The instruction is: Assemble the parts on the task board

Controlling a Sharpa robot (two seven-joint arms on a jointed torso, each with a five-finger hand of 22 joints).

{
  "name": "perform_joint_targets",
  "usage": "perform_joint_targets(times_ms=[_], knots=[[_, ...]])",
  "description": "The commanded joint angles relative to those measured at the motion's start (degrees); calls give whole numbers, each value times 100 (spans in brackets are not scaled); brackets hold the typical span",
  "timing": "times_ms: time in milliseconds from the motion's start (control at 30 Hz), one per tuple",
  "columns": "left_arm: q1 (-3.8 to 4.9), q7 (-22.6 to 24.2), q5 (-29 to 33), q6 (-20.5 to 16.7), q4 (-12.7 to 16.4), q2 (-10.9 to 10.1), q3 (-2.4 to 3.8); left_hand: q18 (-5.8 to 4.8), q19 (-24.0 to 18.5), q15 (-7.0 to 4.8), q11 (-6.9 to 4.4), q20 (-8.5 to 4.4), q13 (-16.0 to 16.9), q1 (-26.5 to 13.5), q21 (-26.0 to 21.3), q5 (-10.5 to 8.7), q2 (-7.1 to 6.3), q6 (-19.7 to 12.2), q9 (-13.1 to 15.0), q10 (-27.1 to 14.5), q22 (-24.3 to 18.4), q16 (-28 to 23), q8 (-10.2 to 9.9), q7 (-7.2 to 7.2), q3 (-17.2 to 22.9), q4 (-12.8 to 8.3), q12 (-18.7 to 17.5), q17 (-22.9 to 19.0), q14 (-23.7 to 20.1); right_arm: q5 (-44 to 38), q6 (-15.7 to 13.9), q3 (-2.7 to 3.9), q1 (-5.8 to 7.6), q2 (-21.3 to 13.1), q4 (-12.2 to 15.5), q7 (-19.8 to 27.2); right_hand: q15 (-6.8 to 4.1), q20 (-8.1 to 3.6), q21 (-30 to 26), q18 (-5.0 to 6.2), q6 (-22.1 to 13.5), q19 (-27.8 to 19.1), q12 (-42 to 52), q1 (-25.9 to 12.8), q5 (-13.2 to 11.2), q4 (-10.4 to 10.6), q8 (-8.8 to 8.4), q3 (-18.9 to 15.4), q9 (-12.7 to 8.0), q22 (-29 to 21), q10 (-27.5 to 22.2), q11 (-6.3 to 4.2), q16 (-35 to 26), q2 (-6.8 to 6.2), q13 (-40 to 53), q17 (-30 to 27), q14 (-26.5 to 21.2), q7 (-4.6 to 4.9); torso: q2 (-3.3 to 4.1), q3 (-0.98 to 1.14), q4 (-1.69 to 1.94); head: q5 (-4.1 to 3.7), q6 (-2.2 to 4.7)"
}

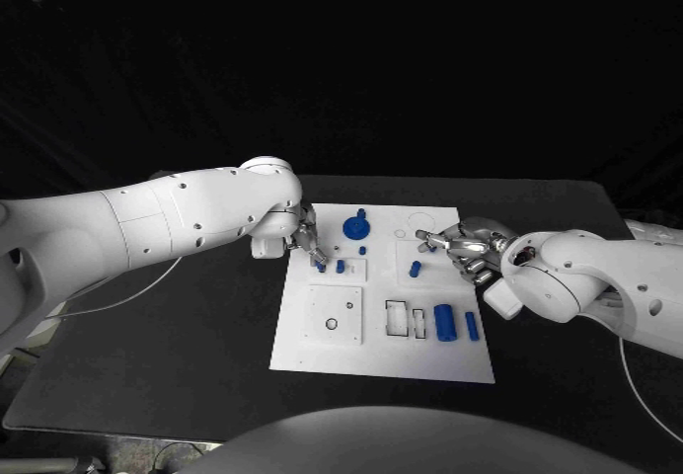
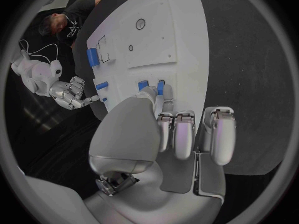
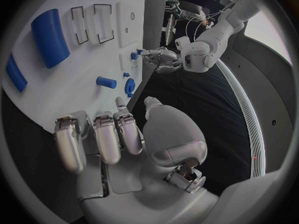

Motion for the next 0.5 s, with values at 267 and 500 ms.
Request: perform_joint_targets(times_ms=[267,500], knots=[[-1,41,-22,64,-18,31,2,-43,603,8,7,22,1509,56,14,21,-7,23,6,596,1510,15,22,-58,165,-111,14,1507,597,-23,73,0,-2,-5,16,-1,29,28,26,-81,-42,600,16,56,22,-10,39,-34,9,1508,601,34,23,10,1509,1509,597,198,0,2,-2,-12,0],[-5,58,-21,87,-31,64,2,-43,603,9,13,22,1509,46,14,7,-5,20,8,596,1510,15,23,-53,184,-106,14,1507,597,-24,74,0,-2,-6,20,-2,29,28,26,-81,-42,600,16,56,22,-10,39,-34,9,1508,601,34,23,10,1509,1509,597,198,1,-1,-5,-9,0]])
